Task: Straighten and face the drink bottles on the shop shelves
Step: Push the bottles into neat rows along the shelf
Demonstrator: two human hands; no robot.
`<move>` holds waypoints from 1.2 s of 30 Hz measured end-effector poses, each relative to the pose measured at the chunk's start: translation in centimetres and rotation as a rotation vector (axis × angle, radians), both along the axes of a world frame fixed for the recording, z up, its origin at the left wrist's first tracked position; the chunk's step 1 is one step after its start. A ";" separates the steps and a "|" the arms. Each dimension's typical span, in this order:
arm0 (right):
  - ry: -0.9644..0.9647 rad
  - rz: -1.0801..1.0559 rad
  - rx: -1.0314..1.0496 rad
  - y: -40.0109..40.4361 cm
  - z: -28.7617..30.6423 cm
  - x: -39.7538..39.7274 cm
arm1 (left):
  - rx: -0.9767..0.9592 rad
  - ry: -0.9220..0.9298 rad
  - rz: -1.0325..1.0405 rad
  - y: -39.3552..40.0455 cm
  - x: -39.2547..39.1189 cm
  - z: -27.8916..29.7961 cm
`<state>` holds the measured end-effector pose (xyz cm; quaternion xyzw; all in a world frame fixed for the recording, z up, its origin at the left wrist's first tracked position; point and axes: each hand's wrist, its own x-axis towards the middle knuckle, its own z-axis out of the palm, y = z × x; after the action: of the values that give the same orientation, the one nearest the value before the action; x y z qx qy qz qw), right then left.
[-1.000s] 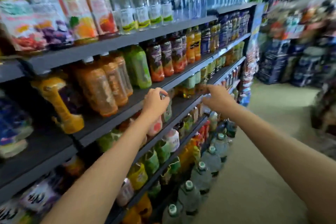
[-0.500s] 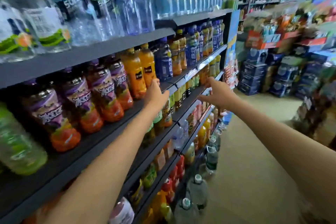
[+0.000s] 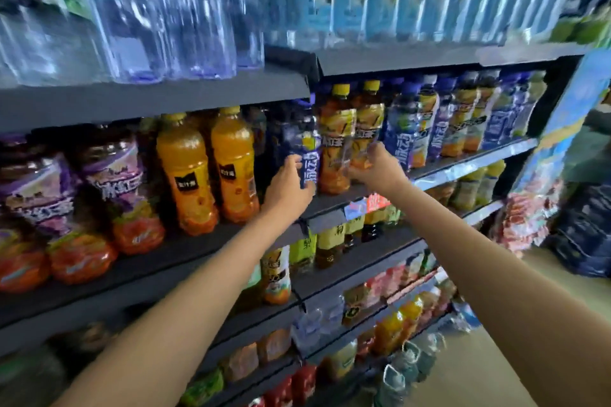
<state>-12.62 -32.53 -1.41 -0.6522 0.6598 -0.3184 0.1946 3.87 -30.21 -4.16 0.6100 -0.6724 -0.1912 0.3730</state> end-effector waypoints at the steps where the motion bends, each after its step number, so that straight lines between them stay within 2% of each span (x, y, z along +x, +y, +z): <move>1: -0.017 0.026 -0.024 -1.6 0.6 -0.5 | 0.002 0.002 0.026 -0.7 -0.7 0.0; 4: -0.079 0.094 -0.124 -5.2 1.8 -0.9 | -0.054 0.030 0.112 -2.2 -1.9 -0.2; 7: -0.063 0.145 -0.170 -7.7 0.7 -0.1 | -0.112 0.048 0.196 -2.5 -2.3 -0.6; 12: -0.082 0.148 -0.131 -8.8 -1.4 0.6 | -0.114 0.025 0.300 -2.5 -2.6 -1.3; 16: -0.139 0.157 -0.212 -8.1 -2.7 -0.4 | -0.140 -0.013 0.310 -2.0 -3.3 -2.0; 20: -0.232 0.242 -0.330 -5.6 -3.1 -2.4 | -0.165 0.019 0.185 -1.3 -5.2 -1.9; 23: -0.243 0.337 -0.437 -2.9 -3.4 -2.9 | -0.144 0.040 0.060 -0.3 -6.4 -2.0; 25: -0.231 0.401 -0.474 -1.4 -3.3 -2.4 | -0.171 0.065 0.045 0.9 -6.1 -1.9; 31: -0.246 0.591 -0.514 3.8 -1.4 2.1 | -0.354 0.009 0.137 6.5 -1.0 -1.5; 36: -0.289 0.761 -0.416 8.3 -1.5 10.0 | -0.364 0.067 0.328 11.7 5.8 -0.6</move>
<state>-2.60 -24.19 -2.91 -0.8224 0.2615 -0.4375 0.2526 9.63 -18.52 -4.81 0.6271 -0.5749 -0.0240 0.5250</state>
